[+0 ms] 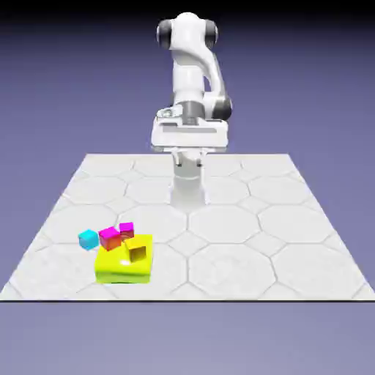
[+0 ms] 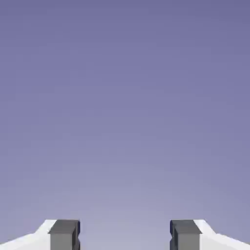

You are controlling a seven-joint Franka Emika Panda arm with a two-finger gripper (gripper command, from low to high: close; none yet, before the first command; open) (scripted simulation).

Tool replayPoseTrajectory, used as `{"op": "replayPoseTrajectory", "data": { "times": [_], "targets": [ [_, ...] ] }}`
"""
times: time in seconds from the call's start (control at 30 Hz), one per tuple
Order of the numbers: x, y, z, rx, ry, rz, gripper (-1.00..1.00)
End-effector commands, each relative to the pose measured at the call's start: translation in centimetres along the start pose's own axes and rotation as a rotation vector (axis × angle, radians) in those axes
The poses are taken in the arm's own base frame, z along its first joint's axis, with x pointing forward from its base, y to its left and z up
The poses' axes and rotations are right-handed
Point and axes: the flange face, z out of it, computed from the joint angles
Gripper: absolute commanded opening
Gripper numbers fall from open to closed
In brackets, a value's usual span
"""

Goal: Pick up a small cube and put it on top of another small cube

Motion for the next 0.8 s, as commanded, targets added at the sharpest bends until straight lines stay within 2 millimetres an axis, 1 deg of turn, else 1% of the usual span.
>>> {"op": "replayPoseTrajectory", "data": {
  "times": [0.0, 0.17, 0.33, 0.43, 0.57, 0.77],
  "targets": [
    [1.0, 0.2, 0.9, -0.035, -0.026, 0.014, 0.00],
    [5.5, 2.4, 5.6, -0.205, -0.158, 0.086, 0.00],
    [9.5, 5.9, 10.2, -0.364, -0.297, 0.162, 0.00],
    [11.6, 8.5, 12.8, -0.455, -0.383, 0.210, 0.00],
    [13.9, 12.6, 16.0, -0.570, -0.501, 0.276, 0.00],
    [16.3, 19.6, 20.1, -0.728, -0.686, 0.377, 0.00]
  ]
}}
